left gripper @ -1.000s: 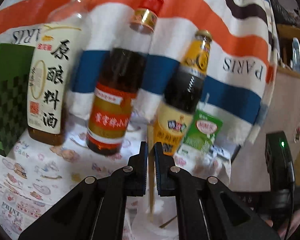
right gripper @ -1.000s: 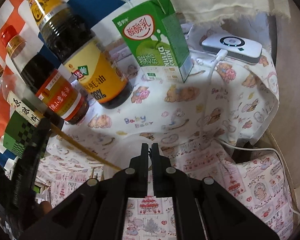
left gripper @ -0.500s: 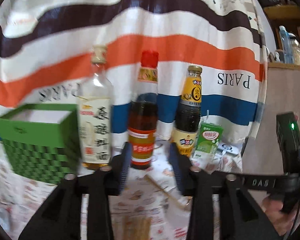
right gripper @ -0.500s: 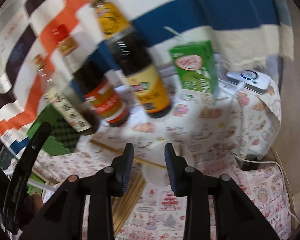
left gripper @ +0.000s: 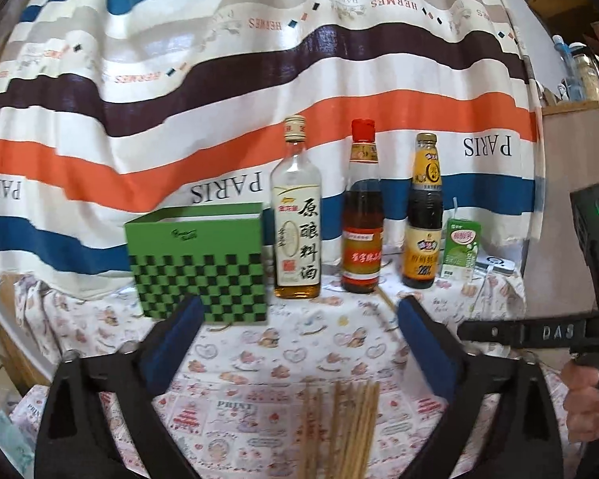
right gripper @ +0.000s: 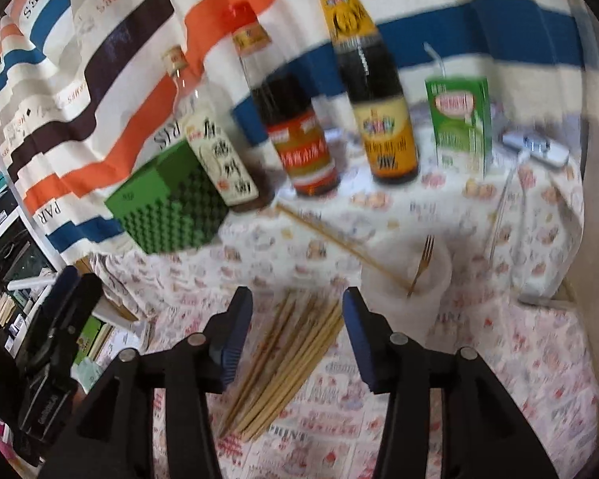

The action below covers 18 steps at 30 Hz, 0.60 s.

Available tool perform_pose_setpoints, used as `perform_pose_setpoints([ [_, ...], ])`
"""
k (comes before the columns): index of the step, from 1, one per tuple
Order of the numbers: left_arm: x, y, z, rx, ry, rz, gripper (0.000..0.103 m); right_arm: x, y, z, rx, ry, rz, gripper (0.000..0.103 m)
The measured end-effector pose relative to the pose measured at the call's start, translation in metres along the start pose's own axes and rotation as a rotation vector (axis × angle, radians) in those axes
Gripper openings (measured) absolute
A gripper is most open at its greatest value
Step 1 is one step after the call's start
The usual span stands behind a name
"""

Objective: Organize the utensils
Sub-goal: 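Move the left gripper back to the chopsticks and close on another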

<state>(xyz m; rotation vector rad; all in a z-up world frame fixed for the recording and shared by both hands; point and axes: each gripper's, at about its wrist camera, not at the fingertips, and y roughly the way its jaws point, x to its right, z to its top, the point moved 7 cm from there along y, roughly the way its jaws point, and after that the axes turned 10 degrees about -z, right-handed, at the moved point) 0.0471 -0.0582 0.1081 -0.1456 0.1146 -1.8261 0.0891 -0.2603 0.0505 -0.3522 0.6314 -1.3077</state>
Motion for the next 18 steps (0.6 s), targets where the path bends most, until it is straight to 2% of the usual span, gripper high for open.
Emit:
perform_pose_setpoints([
  [3, -0.009, 0.002, -0.015, -0.015, 0.011, 0.078, 0.102, 0.003, 0.016, -0.023, -0.019, 0.000, -0.004, 0.046],
  [6, -0.021, 0.016, -0.032, -0.059, 0.010, 0.121, 0.102, 0.004, 0.038, -0.042, -0.091, -0.031, -0.039, 0.046],
  [9, -0.030, 0.029, -0.047, -0.100, -0.029, 0.115, 0.102, 0.007, 0.057, -0.055, -0.139, -0.045, -0.066, 0.048],
  [13, -0.035, 0.042, -0.065, -0.144, -0.027, 0.126, 0.102, 0.018, 0.080, -0.066, -0.204, -0.036, -0.121, 0.048],
  [18, -0.036, 0.053, -0.076, -0.190, -0.051, 0.107, 0.102, 0.031, 0.090, -0.070, -0.219, -0.026, -0.179, 0.050],
])
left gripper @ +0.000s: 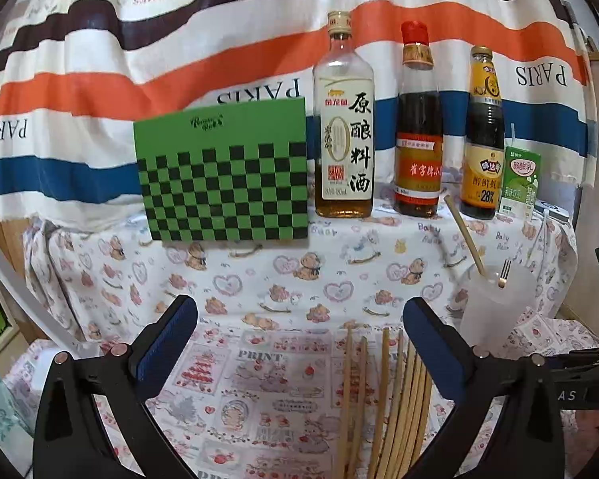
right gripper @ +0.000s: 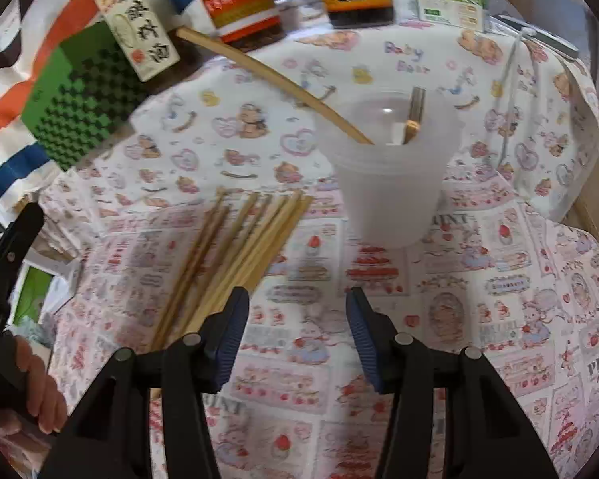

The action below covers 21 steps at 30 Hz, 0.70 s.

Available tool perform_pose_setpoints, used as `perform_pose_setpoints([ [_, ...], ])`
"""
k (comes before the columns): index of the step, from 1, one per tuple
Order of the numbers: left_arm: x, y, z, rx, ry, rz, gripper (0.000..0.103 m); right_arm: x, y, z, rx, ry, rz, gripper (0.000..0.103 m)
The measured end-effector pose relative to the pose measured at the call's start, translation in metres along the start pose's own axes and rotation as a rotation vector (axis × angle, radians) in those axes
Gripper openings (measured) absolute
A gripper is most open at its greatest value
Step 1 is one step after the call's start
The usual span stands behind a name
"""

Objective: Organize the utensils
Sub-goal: 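Move the left gripper back to the chopsticks and close on another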

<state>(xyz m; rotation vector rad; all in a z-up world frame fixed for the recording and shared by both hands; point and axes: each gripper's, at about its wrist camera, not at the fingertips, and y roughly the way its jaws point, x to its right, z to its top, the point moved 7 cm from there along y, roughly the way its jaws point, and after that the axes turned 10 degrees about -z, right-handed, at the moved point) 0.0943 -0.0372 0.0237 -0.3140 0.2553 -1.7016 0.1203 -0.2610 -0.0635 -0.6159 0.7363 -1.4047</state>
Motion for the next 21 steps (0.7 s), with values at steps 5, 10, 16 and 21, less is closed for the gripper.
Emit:
perform_pose_setpoints([
  [5, -0.002, 0.019, -0.010, -0.076, 0.050, -0.034, 0.102, 0.006, 0.007, -0.001, -0.014, 0.015, -0.014, 0.053],
  [10, -0.016, 0.044, -0.030, -0.171, -0.001, -0.015, 0.102, 0.015, 0.025, -0.006, -0.044, 0.029, -0.078, 0.056],
  [16, -0.029, 0.077, -0.086, -0.565, -0.093, 0.085, 0.088, 0.015, 0.039, -0.012, -0.078, 0.006, -0.115, 0.058],
  [21, -0.020, 0.076, -0.088, -0.544, -0.168, -0.056, 0.085, 0.015, 0.030, -0.009, -0.052, 0.014, -0.097, 0.058],
])
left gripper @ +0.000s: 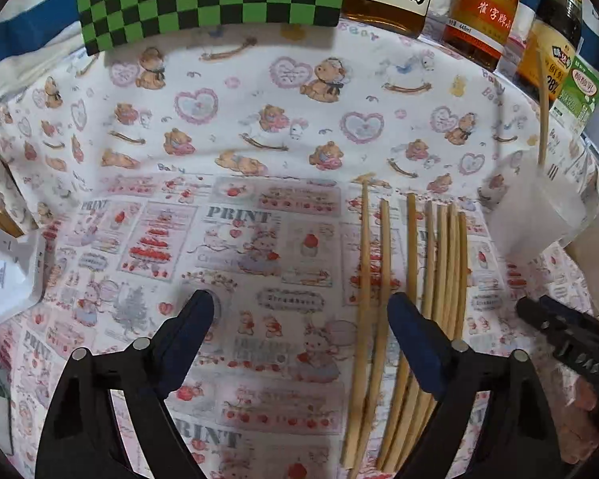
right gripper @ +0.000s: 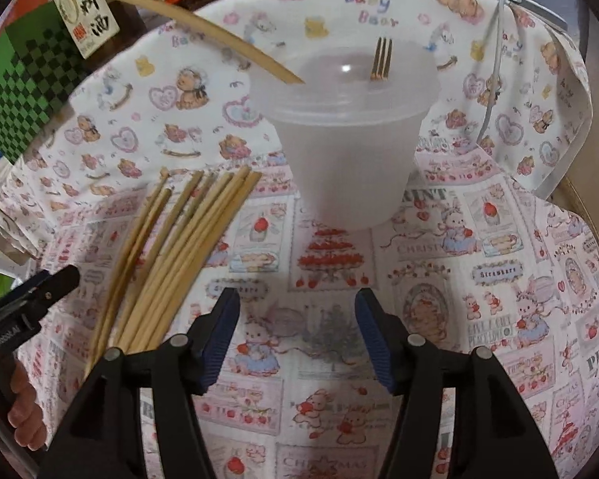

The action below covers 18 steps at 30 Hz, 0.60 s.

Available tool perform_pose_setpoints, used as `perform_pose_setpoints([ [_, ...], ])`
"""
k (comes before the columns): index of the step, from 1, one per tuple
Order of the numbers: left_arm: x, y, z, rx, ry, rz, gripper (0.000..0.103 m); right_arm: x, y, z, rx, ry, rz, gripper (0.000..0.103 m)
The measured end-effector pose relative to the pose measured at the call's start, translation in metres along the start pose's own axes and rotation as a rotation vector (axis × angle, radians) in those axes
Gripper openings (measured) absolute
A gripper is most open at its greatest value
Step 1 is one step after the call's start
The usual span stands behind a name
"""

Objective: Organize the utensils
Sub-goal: 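Move the left gripper back to the chopsticks and close on another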

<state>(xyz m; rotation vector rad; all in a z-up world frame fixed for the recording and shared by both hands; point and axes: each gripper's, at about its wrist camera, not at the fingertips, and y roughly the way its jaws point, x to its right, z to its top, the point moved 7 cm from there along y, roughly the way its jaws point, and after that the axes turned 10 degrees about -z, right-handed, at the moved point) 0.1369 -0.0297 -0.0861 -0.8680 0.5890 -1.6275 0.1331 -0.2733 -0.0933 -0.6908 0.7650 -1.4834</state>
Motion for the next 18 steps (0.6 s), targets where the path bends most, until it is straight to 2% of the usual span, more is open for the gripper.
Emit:
perform_pose_setpoints([
  [1, 0.000, -0.001, 0.000, 0.007, 0.011, 0.011, 0.082, 0.000, -0.002, 0.000, 0.009, -0.001, -0.001, 0.058],
  [3, 0.003, -0.002, 0.000, 0.009, 0.009, -0.025, 0.075, -0.002, -0.005, 0.000, 0.018, -0.013, -0.006, 0.058],
  [4, 0.004, -0.001, -0.001, 0.003, -0.004, -0.051, 0.063, -0.004, -0.005, 0.000, 0.019, -0.021, -0.008, 0.058],
  [5, 0.005, 0.000, -0.003, -0.015, -0.016, -0.072, 0.046, -0.005, -0.003, -0.001, 0.017, -0.027, -0.012, 0.059],
  [7, 0.008, 0.004, -0.007, -0.062, -0.018, -0.112, 0.032, -0.009, 0.000, -0.003, 0.010, -0.041, -0.019, 0.059],
  [9, 0.016, 0.006, -0.010, -0.077, 0.016, -0.131, 0.032, -0.011, 0.002, -0.005, 0.006, -0.051, -0.025, 0.059],
  [13, 0.033, 0.009, -0.015, -0.089, 0.101, -0.115, 0.032, -0.008, 0.003, -0.004, 0.009, -0.037, -0.029, 0.059],
  [15, 0.036, 0.016, -0.017, -0.103, 0.092, -0.119, 0.032, -0.006, 0.002, -0.004, 0.009, -0.030, -0.029, 0.059],
  [18, 0.027, 0.028, -0.019, -0.122, 0.073, -0.069, 0.024, -0.006, 0.002, -0.004, 0.008, -0.032, -0.028, 0.059],
])
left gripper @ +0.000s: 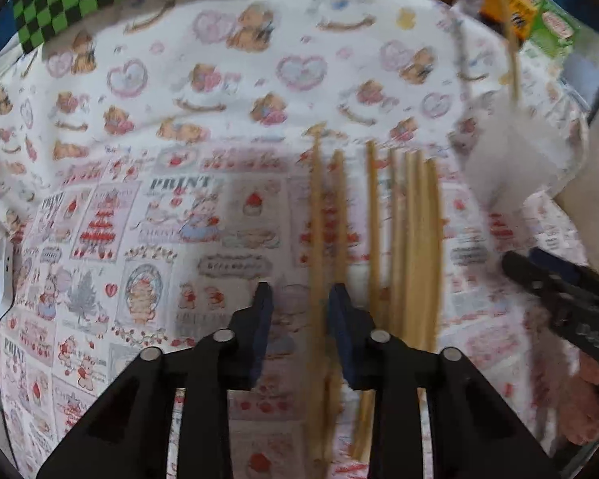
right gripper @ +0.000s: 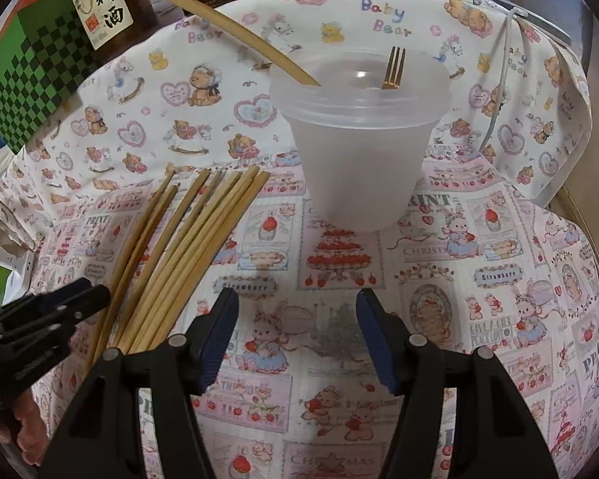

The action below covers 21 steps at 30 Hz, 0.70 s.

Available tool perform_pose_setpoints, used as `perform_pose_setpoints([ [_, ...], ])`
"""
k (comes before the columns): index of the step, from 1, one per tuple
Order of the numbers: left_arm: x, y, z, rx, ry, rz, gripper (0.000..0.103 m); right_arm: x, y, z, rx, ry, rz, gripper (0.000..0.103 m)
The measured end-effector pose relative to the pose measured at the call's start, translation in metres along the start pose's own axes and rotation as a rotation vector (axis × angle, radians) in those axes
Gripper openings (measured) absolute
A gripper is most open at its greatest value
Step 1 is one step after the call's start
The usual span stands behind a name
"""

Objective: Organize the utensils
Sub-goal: 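Move the left gripper back to the chopsticks and close on another, then lift the second chopstick upright with the left gripper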

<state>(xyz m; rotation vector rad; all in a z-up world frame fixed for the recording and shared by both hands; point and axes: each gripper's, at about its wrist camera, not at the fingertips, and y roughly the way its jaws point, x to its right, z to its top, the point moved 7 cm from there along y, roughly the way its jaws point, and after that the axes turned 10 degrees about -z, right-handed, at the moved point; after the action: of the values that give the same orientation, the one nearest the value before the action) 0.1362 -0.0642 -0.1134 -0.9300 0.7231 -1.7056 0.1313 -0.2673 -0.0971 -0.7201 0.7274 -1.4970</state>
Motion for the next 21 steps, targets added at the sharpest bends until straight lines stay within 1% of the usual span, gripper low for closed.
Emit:
perform_pose_setpoints([
  [3, -0.004, 0.003, -0.001, -0.001, -0.018, -0.012, 0.015, 0.001, 0.001, -0.001, -0.005, -0.003, -0.006, 0.059],
  [4, -0.004, 0.004, -0.001, -0.006, -0.018, -0.018, 0.013, 0.000, 0.001, -0.001, -0.005, -0.003, -0.006, 0.059],
  [5, -0.004, 0.004, -0.001, -0.011, -0.010, -0.020, 0.013, 0.000, 0.002, -0.001, -0.005, -0.003, -0.007, 0.059],
  [9, 0.001, 0.006, -0.005, -0.048, 0.098, -0.012, 0.014, -0.002, 0.004, -0.002, -0.020, -0.003, 0.011, 0.059],
  [10, 0.002, 0.006, -0.006, -0.053, 0.107, -0.010, 0.014, -0.003, 0.004, -0.003, -0.025, -0.001, 0.018, 0.059],
  [12, 0.005, 0.008, -0.005, -0.059, 0.095, -0.011, 0.012, -0.007, 0.004, -0.004, -0.017, -0.018, 0.013, 0.060],
  [13, 0.005, 0.008, -0.005, -0.058, 0.093, -0.010, 0.006, -0.008, 0.003, -0.004, -0.011, -0.028, 0.006, 0.059],
  [15, 0.006, 0.008, -0.004, -0.060, 0.102, -0.012, 0.006, -0.014, 0.001, -0.005, 0.007, -0.054, -0.010, 0.059],
  [16, 0.006, 0.004, -0.003, -0.047, 0.101, -0.008, 0.006, -0.018, 0.000, -0.006, 0.017, -0.070, -0.009, 0.059],
  [17, 0.002, -0.010, -0.003, -0.027, 0.096, -0.002, 0.006, -0.022, -0.001, -0.007, 0.022, -0.081, -0.002, 0.059],
  [18, 0.004, -0.017, 0.000, 0.003, 0.092, -0.009, 0.006, -0.027, -0.002, -0.008, 0.016, -0.089, 0.030, 0.059],
  [19, 0.006, -0.028, 0.004, 0.037, 0.095, -0.025, 0.006, -0.031, -0.001, -0.010, 0.001, -0.089, 0.062, 0.059],
  [20, 0.009, -0.040, 0.009, 0.087, 0.097, -0.045, 0.006, -0.037, 0.001, -0.013, -0.024, -0.086, 0.099, 0.059],
  [21, 0.011, -0.051, 0.012, 0.126, 0.096, -0.061, 0.006, -0.038, 0.002, -0.015, -0.033, -0.087, 0.110, 0.059],
])
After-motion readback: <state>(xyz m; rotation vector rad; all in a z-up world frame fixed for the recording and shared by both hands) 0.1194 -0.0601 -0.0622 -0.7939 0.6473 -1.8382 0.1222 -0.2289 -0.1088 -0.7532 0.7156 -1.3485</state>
